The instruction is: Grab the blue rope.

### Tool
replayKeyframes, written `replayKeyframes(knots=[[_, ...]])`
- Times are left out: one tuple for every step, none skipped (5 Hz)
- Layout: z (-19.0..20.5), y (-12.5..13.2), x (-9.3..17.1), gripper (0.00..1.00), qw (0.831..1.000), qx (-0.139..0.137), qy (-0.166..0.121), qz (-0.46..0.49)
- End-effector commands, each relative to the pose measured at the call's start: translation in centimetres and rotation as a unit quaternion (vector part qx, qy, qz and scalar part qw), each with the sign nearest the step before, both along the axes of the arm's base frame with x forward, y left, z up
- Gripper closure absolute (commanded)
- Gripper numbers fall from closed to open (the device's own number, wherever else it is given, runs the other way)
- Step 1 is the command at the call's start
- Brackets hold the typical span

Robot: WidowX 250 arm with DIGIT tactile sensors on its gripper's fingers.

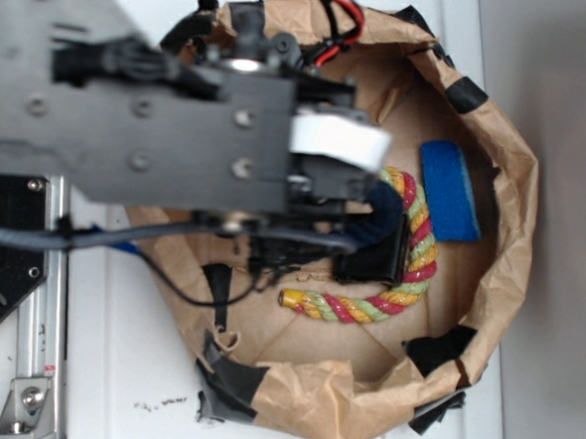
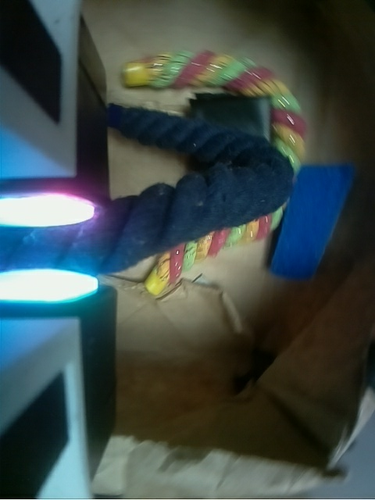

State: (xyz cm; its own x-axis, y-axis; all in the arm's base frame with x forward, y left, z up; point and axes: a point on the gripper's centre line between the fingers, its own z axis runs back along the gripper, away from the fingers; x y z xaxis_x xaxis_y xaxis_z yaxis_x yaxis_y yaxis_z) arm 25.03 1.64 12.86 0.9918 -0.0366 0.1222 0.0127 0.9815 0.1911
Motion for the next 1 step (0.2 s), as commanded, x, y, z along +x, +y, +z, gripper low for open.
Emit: replayKeyframes(knots=[[2.80, -0.23, 0.87, 1.00, 0.995, -0.061, -0.042, 0.062]])
